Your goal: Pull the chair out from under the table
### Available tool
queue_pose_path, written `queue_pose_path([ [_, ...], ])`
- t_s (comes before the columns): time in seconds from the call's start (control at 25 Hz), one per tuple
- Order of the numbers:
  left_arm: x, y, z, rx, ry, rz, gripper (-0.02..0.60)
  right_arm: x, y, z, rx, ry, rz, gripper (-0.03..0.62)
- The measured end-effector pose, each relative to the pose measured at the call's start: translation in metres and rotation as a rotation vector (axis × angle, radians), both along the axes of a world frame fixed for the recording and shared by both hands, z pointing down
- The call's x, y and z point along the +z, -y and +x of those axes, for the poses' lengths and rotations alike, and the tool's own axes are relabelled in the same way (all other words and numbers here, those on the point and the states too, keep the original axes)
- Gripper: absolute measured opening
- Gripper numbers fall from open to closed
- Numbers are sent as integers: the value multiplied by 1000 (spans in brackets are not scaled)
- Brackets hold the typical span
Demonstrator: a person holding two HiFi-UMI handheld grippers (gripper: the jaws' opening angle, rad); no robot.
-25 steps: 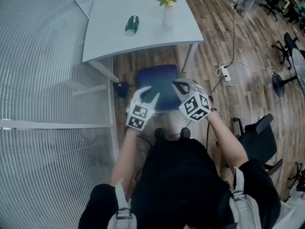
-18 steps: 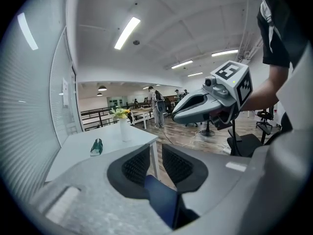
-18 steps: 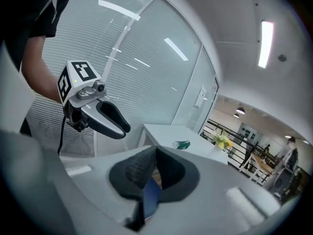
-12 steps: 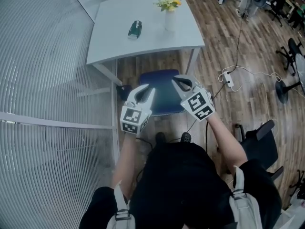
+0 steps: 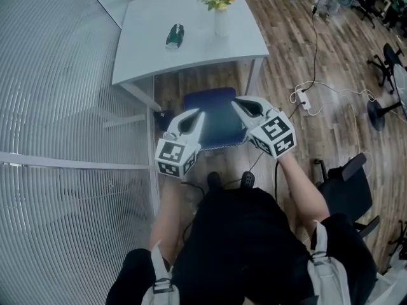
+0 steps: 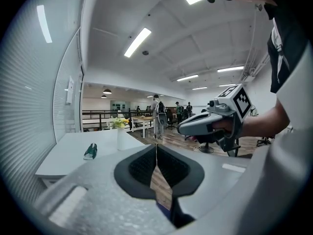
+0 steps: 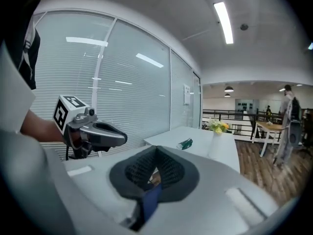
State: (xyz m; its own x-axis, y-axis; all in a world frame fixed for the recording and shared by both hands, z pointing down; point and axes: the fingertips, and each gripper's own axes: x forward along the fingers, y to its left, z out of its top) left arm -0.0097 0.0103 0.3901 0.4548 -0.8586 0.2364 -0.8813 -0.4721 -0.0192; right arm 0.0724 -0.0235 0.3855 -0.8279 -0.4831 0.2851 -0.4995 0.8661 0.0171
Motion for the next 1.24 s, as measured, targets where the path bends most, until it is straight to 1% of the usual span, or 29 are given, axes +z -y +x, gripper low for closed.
queue_pose_path([
  [0.16,0,-3,9,22,2,-4,11,6,-2,9,12,3,-29,0],
  [0.36,2,-7,15,19,10,-12,11,13,-10,14,-8,-39,-5,0],
  [0.56,5,-8,14,12,13,-23,11,15,-12,14,-20,-36,-12,0],
  [0.84,10,-3,9,7,45,-40,11,19,-8,8,-36,-48,-5,0],
  [1.08,12,-5,9,7,45,-44,11,21,-7,11,-30,-57,-10,0],
  [1.24,17,-3,6,7,39,-64,11,23,-3,11,-25,-64,-12,0],
])
